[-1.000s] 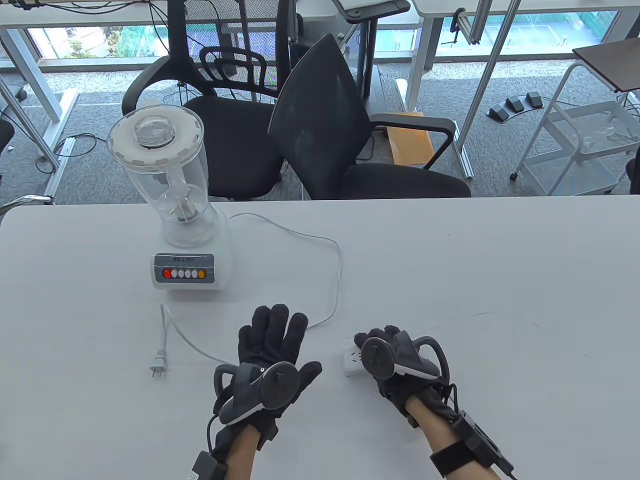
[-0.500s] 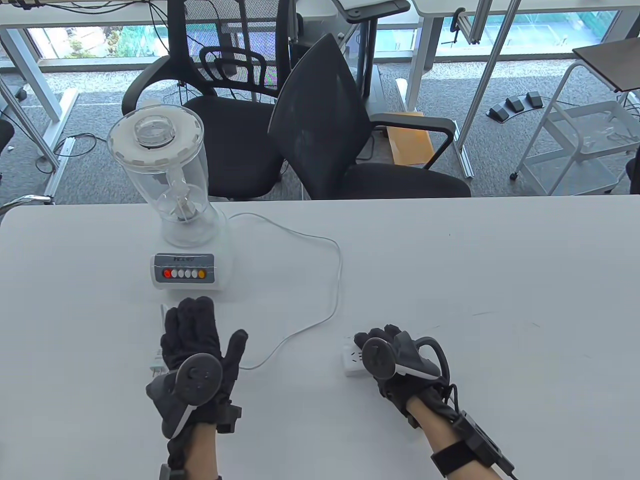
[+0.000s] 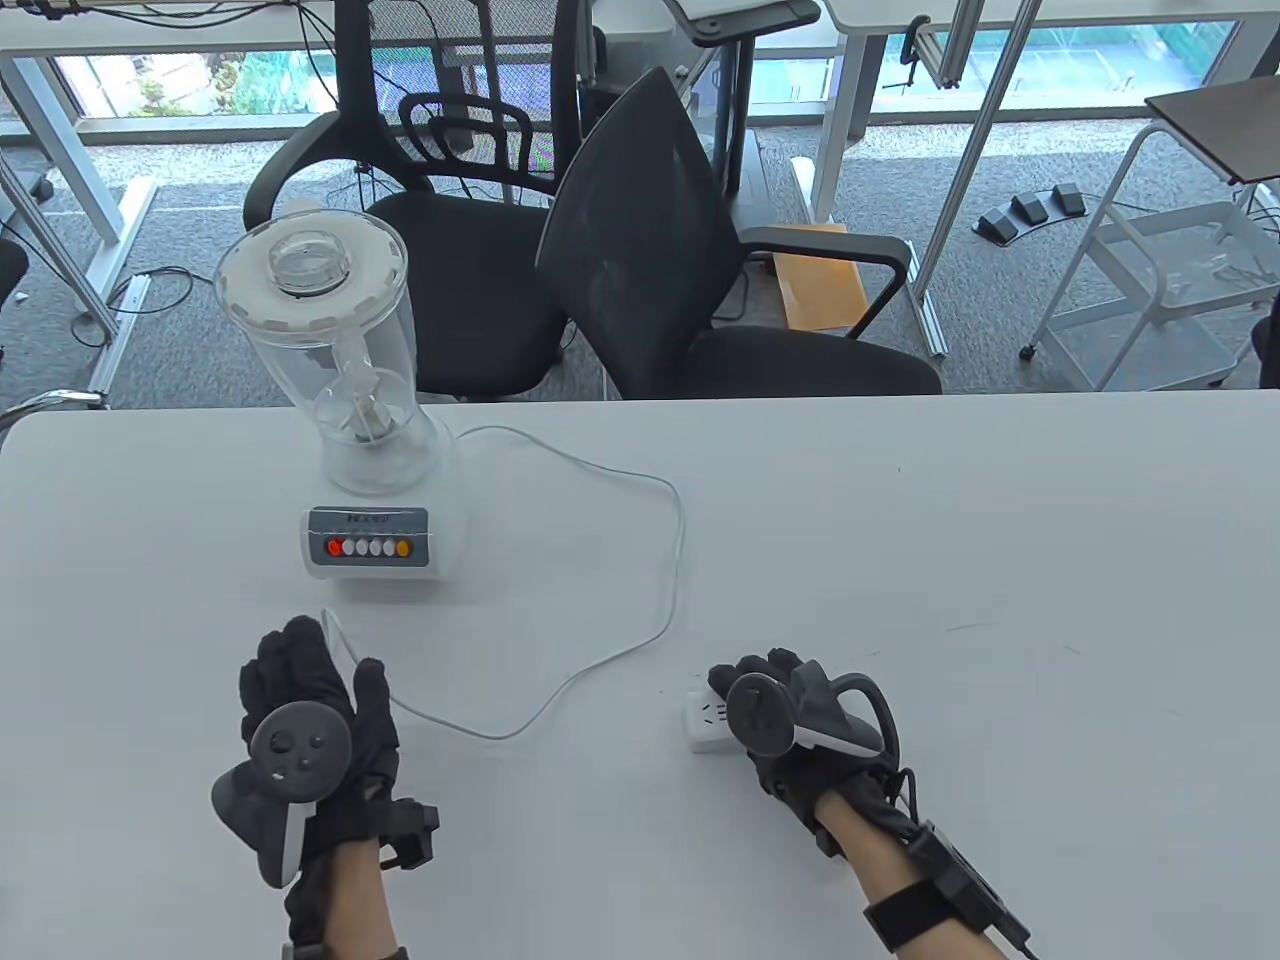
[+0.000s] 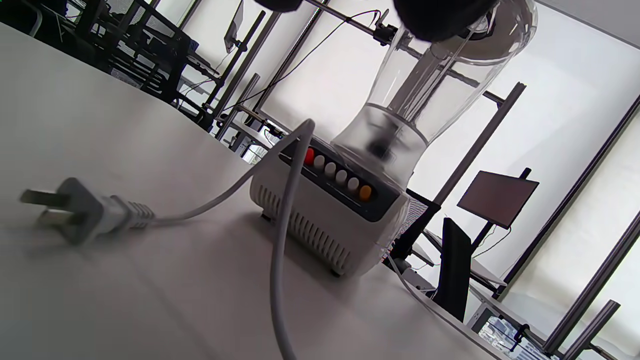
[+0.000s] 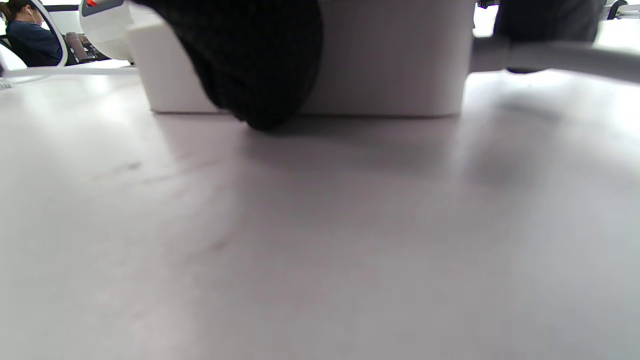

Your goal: Plug the blender into the power strip

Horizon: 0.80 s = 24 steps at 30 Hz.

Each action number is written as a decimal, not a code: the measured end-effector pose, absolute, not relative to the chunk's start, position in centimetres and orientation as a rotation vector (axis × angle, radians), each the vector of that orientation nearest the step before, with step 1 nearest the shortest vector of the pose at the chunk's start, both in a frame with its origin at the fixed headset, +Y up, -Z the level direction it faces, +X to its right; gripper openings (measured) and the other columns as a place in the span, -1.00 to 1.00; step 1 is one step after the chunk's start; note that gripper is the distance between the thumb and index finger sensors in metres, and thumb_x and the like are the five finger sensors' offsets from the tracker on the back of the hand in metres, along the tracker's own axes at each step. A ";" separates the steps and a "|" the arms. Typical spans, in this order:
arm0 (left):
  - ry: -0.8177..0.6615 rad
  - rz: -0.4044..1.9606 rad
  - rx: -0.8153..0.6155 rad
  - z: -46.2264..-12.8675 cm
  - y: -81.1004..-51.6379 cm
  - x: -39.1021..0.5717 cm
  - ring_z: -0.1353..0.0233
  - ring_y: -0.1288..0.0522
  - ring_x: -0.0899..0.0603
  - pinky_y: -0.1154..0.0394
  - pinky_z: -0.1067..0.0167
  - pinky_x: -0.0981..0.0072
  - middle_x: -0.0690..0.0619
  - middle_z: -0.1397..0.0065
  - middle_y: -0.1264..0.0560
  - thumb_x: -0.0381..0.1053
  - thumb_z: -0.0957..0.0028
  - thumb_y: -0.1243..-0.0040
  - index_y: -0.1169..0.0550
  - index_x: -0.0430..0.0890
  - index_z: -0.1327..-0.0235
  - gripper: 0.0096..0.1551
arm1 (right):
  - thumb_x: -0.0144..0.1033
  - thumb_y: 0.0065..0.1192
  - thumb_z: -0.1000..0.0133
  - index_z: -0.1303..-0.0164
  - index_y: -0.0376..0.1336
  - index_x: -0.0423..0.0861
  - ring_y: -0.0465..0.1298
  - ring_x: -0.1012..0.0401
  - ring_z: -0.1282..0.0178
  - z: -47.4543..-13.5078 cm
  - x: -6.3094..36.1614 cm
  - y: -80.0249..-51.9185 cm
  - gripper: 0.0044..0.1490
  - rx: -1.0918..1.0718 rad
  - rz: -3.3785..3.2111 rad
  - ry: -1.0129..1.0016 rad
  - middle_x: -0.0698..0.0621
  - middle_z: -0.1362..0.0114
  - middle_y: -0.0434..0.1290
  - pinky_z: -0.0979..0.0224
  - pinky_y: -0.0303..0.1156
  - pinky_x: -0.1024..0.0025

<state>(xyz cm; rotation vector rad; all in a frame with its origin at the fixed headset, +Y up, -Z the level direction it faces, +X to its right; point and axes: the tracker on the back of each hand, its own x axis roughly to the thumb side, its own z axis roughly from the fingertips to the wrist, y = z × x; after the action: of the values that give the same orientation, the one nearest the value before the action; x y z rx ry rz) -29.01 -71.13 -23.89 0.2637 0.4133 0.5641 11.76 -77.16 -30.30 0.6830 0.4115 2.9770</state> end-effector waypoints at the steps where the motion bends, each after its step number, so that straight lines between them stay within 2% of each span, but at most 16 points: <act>1: 0.430 0.573 0.262 -23.8 -71.3 -29.4 -0.70 0.05 -0.52 -0.02 -0.45 -0.54 -0.26 -0.77 0.03 0.21 -0.18 0.05 0.03 -0.04 -0.67 -0.12 | -0.47 0.37 0.05 -0.67 -0.12 -0.09 0.03 -0.44 -0.59 -30.3 11.8 -77.2 0.11 0.684 2.973 0.414 -0.34 -0.67 0.04 -0.29 0.26 -0.54; 11: 0.534 0.573 0.197 -23.8 -72.5 -31.7 -0.70 0.05 -0.52 -0.01 -0.45 -0.54 -0.27 -0.76 0.02 0.18 -0.18 0.03 0.00 -0.04 -0.67 -0.14 | -0.48 0.37 0.04 -0.67 -0.13 -0.09 0.00 -0.44 -0.60 -30.5 12.1 -77.3 0.11 0.689 2.937 0.426 -0.33 -0.68 0.02 -0.32 0.22 -0.53; 17: 0.559 0.542 0.132 -24.3 -73.5 -33.1 -0.70 0.04 -0.52 -0.01 -0.45 -0.54 -0.25 -0.77 -0.01 0.21 -0.16 -0.05 -0.04 -0.04 -0.68 -0.11 | -0.47 0.37 0.04 -0.68 -0.13 -0.08 0.00 -0.43 -0.60 -30.5 12.2 -77.3 0.11 0.690 2.924 0.427 -0.33 -0.68 0.01 -0.32 0.22 -0.53; 21: 0.594 0.470 0.052 -24.8 -74.2 -33.6 -0.69 -0.07 -0.51 -0.05 -0.44 -0.53 -0.23 -0.74 -0.15 0.20 -0.10 -0.23 -0.16 -0.07 -0.66 -0.07 | -0.47 0.37 0.03 -0.68 -0.13 -0.09 0.00 -0.44 -0.61 -30.6 12.2 -77.4 0.11 0.692 2.915 0.429 -0.33 -0.68 0.01 -0.32 0.22 -0.53; 24: 0.637 0.337 -0.078 -25.3 -74.9 -33.3 -0.66 -0.23 -0.48 -0.09 -0.43 -0.53 -0.17 -0.70 -0.30 0.18 -0.04 -0.33 -0.28 -0.06 -0.63 -0.10 | -0.47 0.37 0.03 -0.68 -0.13 -0.09 0.00 -0.44 -0.60 -30.6 12.3 -77.4 0.11 0.692 2.910 0.430 -0.33 -0.68 0.01 -0.32 0.22 -0.53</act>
<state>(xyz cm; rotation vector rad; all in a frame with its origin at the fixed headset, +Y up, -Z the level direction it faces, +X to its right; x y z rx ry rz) -33.31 -74.87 -25.28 -0.0780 0.6374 0.3371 12.28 -77.37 -30.61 0.6924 0.4295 2.9096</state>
